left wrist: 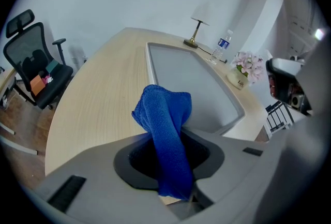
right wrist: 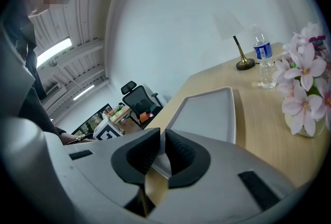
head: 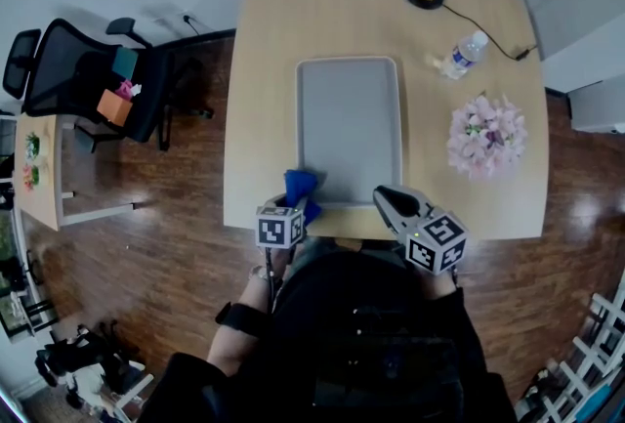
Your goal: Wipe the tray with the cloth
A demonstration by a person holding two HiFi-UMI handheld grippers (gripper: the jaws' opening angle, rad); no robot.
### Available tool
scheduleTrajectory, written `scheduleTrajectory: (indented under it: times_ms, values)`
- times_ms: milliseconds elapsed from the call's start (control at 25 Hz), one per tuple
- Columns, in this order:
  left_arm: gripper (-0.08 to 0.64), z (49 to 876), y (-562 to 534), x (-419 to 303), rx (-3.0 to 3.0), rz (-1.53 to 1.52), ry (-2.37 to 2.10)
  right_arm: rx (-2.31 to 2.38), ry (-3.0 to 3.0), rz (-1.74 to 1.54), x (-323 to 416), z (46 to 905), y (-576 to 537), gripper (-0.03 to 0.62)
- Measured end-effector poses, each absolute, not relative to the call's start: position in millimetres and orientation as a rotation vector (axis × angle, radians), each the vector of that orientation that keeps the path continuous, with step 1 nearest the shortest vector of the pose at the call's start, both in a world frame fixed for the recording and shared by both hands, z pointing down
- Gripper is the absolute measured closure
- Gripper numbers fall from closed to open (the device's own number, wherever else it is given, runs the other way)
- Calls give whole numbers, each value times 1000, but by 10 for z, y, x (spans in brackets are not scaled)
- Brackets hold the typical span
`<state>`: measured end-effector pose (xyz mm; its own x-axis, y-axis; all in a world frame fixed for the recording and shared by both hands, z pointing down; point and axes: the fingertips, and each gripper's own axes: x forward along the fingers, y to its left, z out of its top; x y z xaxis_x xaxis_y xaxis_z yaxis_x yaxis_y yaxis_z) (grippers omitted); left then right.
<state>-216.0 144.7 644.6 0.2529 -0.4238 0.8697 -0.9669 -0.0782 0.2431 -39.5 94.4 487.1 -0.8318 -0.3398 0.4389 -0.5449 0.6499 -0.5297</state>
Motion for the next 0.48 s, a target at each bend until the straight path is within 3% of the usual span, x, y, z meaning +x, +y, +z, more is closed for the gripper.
scheduleTrajectory:
  times_ms: [480]
  values:
    - [443, 6196, 1400, -2162, 1666, 795, -1395, 673, -2541, 1006, -356, 4982, 934, 557]
